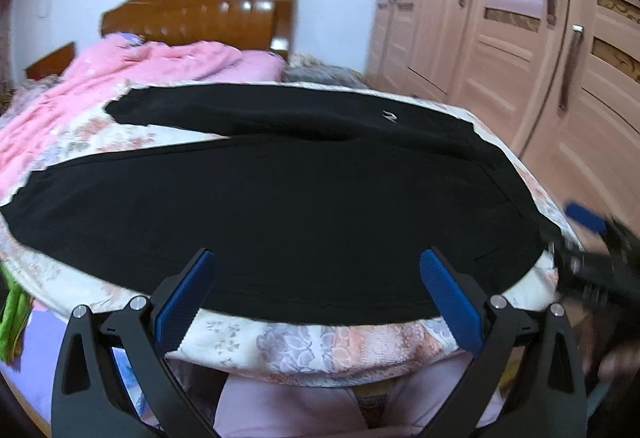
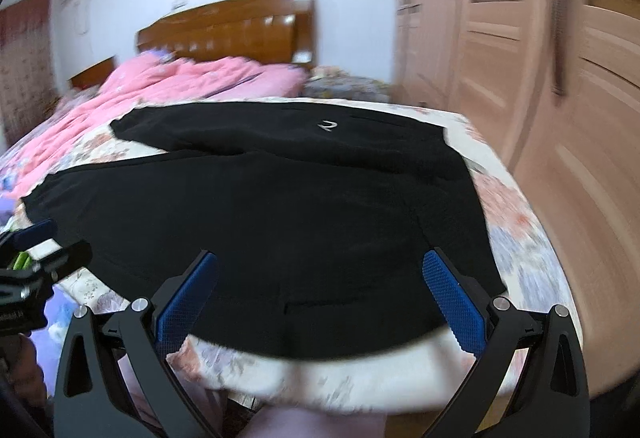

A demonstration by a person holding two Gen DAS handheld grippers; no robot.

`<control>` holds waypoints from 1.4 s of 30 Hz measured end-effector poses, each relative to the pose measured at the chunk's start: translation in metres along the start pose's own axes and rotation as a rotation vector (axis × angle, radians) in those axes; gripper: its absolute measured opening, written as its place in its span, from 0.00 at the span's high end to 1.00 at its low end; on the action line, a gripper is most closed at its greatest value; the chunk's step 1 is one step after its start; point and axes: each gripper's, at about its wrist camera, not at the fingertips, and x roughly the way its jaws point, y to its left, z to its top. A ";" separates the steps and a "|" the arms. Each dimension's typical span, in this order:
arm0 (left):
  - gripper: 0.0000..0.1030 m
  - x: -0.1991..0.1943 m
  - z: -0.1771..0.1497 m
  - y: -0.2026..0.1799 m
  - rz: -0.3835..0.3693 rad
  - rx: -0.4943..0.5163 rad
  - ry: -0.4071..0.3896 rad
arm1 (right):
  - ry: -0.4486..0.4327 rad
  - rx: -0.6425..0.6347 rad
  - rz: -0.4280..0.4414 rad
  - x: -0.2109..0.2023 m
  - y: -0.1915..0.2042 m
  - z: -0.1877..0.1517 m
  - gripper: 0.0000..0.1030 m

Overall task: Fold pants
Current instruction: 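Grasp the waistband corners of the black sweatpants with both grippers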

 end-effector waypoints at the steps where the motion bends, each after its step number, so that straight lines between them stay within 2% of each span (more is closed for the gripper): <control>1: 0.01 0.007 0.006 0.003 0.004 0.016 0.011 | 0.010 -0.008 0.019 0.006 -0.006 0.007 0.04; 5: 0.01 0.038 0.053 0.015 -0.016 0.088 0.046 | 0.111 -0.035 0.089 0.059 -0.045 0.056 0.04; 8: 0.01 0.068 0.105 0.018 -0.014 0.228 0.018 | 0.175 -0.048 0.144 0.105 -0.075 0.096 0.04; 10: 0.01 0.098 0.141 0.021 -0.018 0.323 0.028 | 0.216 -0.042 0.188 0.137 -0.094 0.119 0.04; 12: 0.01 0.141 0.179 0.026 -0.070 0.386 0.090 | 0.230 -0.046 0.153 0.174 -0.115 0.144 0.04; 14: 0.01 0.178 0.204 0.032 -0.040 0.406 0.137 | 0.240 -0.061 0.127 0.207 -0.130 0.163 0.04; 16: 0.01 0.220 0.229 0.041 -0.073 0.426 0.194 | 0.253 -0.074 0.122 0.235 -0.141 0.176 0.04; 18: 0.01 0.252 0.245 0.048 -0.116 0.435 0.225 | 0.284 -0.090 0.114 0.270 -0.154 0.189 0.04; 19: 0.01 0.274 0.255 0.051 -0.156 0.460 0.241 | 0.296 -0.092 0.121 0.282 -0.160 0.193 0.04; 22: 0.01 0.315 0.266 0.050 -0.200 0.561 0.262 | 0.334 -0.089 0.148 0.319 -0.176 0.202 0.04; 24: 0.01 0.332 0.268 0.047 -0.248 0.600 0.276 | 0.364 -0.082 0.194 0.340 -0.182 0.205 0.12; 26: 0.01 0.352 0.273 0.047 -0.312 0.623 0.293 | 0.405 -0.101 0.229 0.356 -0.183 0.206 0.27; 28: 0.01 0.369 0.281 0.046 -0.363 0.636 0.293 | 0.427 -0.121 0.264 0.364 -0.181 0.206 0.30; 31: 0.03 0.387 0.292 0.044 -0.412 0.658 0.296 | 0.420 -0.158 0.337 0.361 -0.174 0.210 0.57; 32: 0.06 0.392 0.294 0.044 -0.418 0.668 0.297 | 0.417 -0.187 0.345 0.361 -0.170 0.211 0.63; 33: 0.13 0.396 0.296 0.043 -0.428 0.677 0.305 | 0.413 -0.215 0.337 0.355 -0.164 0.209 0.65; 34: 0.16 0.401 0.298 0.041 -0.446 0.683 0.321 | 0.407 -0.248 0.324 0.350 -0.158 0.206 0.77; 35: 0.16 0.406 0.299 0.040 -0.466 0.692 0.337 | 0.390 -0.286 0.304 0.343 -0.151 0.202 0.83; 37: 0.22 0.410 0.300 0.037 -0.496 0.715 0.355 | 0.329 -0.348 0.247 0.327 -0.141 0.200 0.91; 42: 0.23 0.420 0.304 0.029 -0.541 0.769 0.388 | 0.146 -0.418 0.141 0.272 -0.121 0.203 0.91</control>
